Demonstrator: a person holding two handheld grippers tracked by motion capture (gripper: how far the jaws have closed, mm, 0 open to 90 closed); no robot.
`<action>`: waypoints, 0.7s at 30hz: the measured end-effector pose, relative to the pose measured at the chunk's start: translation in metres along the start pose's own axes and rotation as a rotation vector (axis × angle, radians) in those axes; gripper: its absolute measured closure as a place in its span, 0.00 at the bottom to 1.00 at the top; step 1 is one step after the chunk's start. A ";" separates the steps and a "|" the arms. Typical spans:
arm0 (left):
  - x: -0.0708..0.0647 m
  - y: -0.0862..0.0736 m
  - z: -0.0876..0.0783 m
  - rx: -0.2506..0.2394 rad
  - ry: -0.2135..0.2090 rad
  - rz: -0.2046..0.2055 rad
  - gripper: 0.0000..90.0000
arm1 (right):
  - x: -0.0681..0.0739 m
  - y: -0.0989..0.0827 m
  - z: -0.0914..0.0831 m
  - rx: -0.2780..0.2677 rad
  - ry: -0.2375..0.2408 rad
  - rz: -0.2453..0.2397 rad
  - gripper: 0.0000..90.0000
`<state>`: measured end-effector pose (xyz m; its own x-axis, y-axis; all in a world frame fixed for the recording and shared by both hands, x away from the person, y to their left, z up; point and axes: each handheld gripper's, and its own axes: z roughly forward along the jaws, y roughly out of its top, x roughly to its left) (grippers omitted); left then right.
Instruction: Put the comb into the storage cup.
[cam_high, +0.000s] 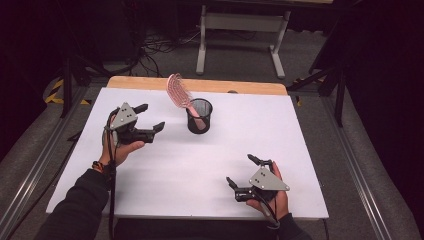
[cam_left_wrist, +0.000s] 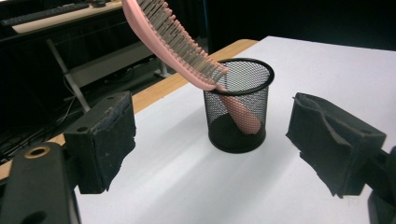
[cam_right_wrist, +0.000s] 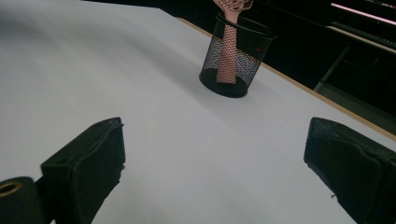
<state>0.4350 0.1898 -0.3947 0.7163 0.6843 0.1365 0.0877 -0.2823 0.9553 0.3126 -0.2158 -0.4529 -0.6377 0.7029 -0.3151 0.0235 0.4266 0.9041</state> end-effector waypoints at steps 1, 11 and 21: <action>0.000 0.000 0.000 0.000 0.000 0.000 0.18 | 0.000 0.000 0.000 0.000 0.000 0.000 0.07; -0.009 -0.016 -0.007 -0.007 -0.016 -0.001 0.17 | -0.005 0.003 0.007 -0.009 -0.005 0.011 0.07; -0.018 -0.021 -0.007 -0.002 -0.039 0.015 0.15 | -0.013 0.003 0.011 -0.011 -0.023 0.021 0.07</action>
<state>0.4156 0.1881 -0.4156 0.7443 0.6528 0.1408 0.0751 -0.2913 0.9537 0.3294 -0.2178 -0.4486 -0.6192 0.7248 -0.3023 0.0281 0.4051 0.9138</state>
